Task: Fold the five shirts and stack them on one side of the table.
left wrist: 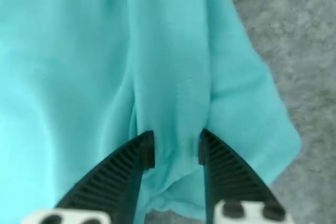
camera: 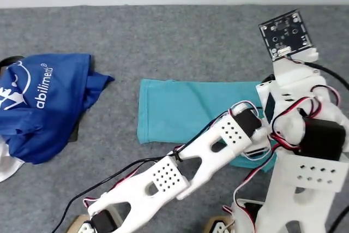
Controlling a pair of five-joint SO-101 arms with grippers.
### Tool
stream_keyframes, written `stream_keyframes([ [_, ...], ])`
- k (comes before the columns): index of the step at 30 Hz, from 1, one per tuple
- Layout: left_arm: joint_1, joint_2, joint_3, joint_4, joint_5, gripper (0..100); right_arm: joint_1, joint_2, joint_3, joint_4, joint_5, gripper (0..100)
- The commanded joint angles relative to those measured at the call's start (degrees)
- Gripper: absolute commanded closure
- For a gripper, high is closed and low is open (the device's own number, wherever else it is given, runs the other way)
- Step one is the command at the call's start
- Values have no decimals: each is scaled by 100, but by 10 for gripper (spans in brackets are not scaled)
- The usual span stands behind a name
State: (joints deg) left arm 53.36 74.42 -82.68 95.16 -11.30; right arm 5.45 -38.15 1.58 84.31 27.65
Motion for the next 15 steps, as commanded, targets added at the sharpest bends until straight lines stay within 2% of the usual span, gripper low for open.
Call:
stream_keyframes([
  [1,-26,-149,-66,-79,-53,861,-40,-110,-70,-110,-53,984],
  [12,167,-114,-66,79,-413,986,-40,-110,-70,-75,-44,986],
  [15,158,-167,-75,79,-413,987,-40,-110,-70,-101,-44,986],
])
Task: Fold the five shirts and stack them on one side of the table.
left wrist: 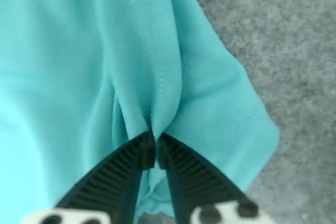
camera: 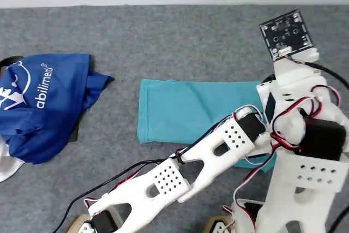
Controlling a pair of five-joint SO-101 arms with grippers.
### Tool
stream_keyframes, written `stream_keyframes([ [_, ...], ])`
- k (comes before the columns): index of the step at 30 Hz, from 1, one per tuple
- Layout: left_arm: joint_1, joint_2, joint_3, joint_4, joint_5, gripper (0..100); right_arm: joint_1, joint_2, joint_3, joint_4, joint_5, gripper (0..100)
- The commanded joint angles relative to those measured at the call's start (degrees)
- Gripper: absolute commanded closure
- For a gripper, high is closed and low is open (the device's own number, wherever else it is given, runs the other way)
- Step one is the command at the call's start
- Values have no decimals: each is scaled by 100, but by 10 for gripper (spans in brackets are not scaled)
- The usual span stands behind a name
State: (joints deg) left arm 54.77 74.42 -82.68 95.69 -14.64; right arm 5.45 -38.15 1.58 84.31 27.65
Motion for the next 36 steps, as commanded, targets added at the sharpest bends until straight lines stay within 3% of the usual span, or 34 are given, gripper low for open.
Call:
stream_keyframes([
  [1,18,-211,-127,35,-79,987,-40,-110,-70,-110,-44,986],
  [10,-440,-396,-681,-316,-62,987,-40,-110,-62,-119,-44,986],
  [20,-1284,-396,31,-1407,-44,985,-40,-101,-35,-84,-44,986],
  [25,-1310,-396,127,-1380,-35,891,-40,-101,-26,-92,-44,986],
  [28,-1310,-431,145,-1354,387,825,-40,-101,-26,-101,-44,986],
  [36,-1029,-589,-66,-703,413,814,-40,-101,-26,-84,-44,986],
])
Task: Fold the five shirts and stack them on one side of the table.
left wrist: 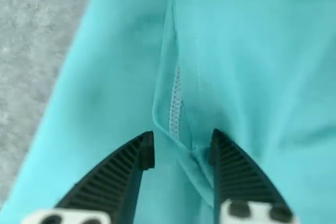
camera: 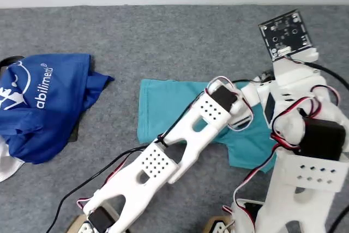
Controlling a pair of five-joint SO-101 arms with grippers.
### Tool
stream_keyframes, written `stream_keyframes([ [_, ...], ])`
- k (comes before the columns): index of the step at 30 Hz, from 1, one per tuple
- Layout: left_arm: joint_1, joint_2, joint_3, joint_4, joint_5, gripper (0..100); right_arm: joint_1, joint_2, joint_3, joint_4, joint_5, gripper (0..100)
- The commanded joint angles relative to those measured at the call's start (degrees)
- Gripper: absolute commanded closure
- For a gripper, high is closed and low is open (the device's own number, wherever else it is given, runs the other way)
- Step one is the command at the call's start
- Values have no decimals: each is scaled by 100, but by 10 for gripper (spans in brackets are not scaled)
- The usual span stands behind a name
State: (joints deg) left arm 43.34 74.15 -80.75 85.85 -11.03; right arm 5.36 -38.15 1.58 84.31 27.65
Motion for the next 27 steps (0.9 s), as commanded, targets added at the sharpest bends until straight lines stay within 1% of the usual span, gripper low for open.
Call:
stream_keyframes([
  [1,149,-624,-356,360,53,814,-31,-101,-26,-84,-44,986],
  [7,536,-835,-840,818,44,812,-31,-101,-35,-119,-44,985],
  [12,651,-888,-848,862,44,812,-31,-101,-35,-119,-44,985],
  [17,1178,-888,-1068,1292,35,812,-31,-101,-35,-119,-44,985],
  [21,1468,-888,-1367,1407,62,812,-31,-101,-35,-119,-44,985],
  [27,1943,-853,-1385,1468,44,812,-31,-101,-35,-119,-44,985],
])
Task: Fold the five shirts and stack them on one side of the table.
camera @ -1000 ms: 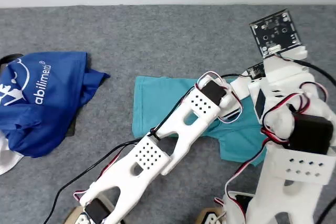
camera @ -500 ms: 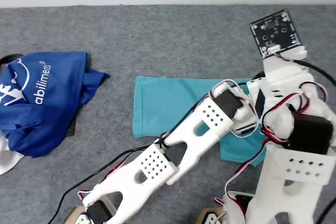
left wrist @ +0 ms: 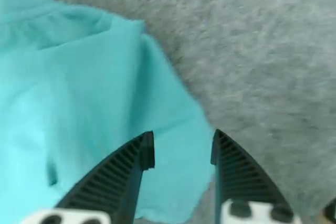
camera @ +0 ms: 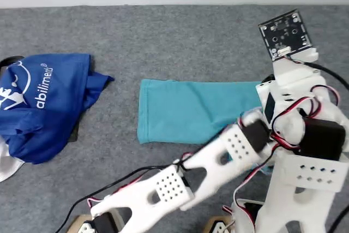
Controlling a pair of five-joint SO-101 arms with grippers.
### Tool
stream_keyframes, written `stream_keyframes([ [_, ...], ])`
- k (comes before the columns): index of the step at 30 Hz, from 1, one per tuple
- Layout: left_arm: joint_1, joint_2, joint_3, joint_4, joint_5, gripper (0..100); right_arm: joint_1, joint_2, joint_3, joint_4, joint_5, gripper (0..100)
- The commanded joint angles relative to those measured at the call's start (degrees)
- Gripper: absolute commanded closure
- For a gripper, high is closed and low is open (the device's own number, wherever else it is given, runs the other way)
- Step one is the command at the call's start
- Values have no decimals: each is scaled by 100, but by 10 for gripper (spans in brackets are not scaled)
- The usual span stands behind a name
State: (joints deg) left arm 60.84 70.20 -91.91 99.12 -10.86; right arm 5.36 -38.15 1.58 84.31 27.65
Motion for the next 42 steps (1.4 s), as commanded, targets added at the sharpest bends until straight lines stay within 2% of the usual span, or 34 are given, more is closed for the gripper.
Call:
stream_keyframes([
  [1,229,-431,-259,141,18,812,-22,-101,-35,-119,-44,985],
  [9,114,-316,664,26,-185,811,-4,-101,-35,-119,-26,986],
  [14,-176,9,796,-211,-193,814,-4,-101,-35,-119,-18,986],
  [17,-193,264,778,-193,-352,821,-4,-101,-35,-119,-18,986],
  [23,-176,343,760,-290,-387,941,4,-101,-26,-119,-18,986],
  [27,-158,334,549,-229,-387,985,4,-101,-26,-110,-18,987],
  [32,-185,343,-435,-53,-387,986,-13,-101,-26,-101,-35,987],
  [37,-422,316,-400,-202,-369,986,-22,-101,-26,-92,-44,987],
  [42,-862,343,-382,-695,-352,982,-22,-101,-26,-66,-44,987],
])
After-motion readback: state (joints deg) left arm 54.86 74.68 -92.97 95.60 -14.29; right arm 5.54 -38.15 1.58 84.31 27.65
